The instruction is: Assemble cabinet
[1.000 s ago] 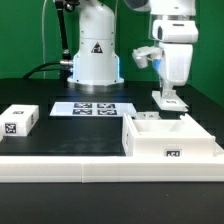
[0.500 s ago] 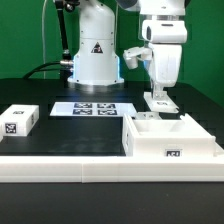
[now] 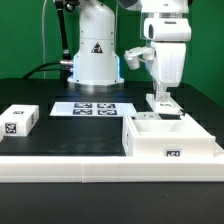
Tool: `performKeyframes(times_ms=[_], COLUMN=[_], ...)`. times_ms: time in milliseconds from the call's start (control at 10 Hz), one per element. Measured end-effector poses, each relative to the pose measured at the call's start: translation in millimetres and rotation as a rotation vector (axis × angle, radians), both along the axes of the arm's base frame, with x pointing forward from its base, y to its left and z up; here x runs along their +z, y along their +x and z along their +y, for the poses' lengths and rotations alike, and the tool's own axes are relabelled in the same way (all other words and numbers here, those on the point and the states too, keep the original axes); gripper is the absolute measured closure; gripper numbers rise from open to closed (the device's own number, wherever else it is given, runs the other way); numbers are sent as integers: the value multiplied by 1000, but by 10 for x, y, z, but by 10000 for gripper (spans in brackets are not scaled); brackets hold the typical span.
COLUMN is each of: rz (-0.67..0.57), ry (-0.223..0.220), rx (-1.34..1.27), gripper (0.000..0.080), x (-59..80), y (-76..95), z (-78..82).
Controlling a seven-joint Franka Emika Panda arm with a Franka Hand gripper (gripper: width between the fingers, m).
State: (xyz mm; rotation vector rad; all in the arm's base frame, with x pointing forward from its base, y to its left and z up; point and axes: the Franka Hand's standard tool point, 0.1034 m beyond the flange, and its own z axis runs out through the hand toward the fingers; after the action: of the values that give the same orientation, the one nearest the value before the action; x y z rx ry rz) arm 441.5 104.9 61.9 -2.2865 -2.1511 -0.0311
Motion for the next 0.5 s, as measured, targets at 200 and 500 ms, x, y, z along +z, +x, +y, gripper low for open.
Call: performKeyframes(times_ms=[200,500], rz=[3,-2], ry=[0,2], rx=[-2,-4], gripper=[729,729], x=[-16,-2], y=[-8,56], z=[-7,-6])
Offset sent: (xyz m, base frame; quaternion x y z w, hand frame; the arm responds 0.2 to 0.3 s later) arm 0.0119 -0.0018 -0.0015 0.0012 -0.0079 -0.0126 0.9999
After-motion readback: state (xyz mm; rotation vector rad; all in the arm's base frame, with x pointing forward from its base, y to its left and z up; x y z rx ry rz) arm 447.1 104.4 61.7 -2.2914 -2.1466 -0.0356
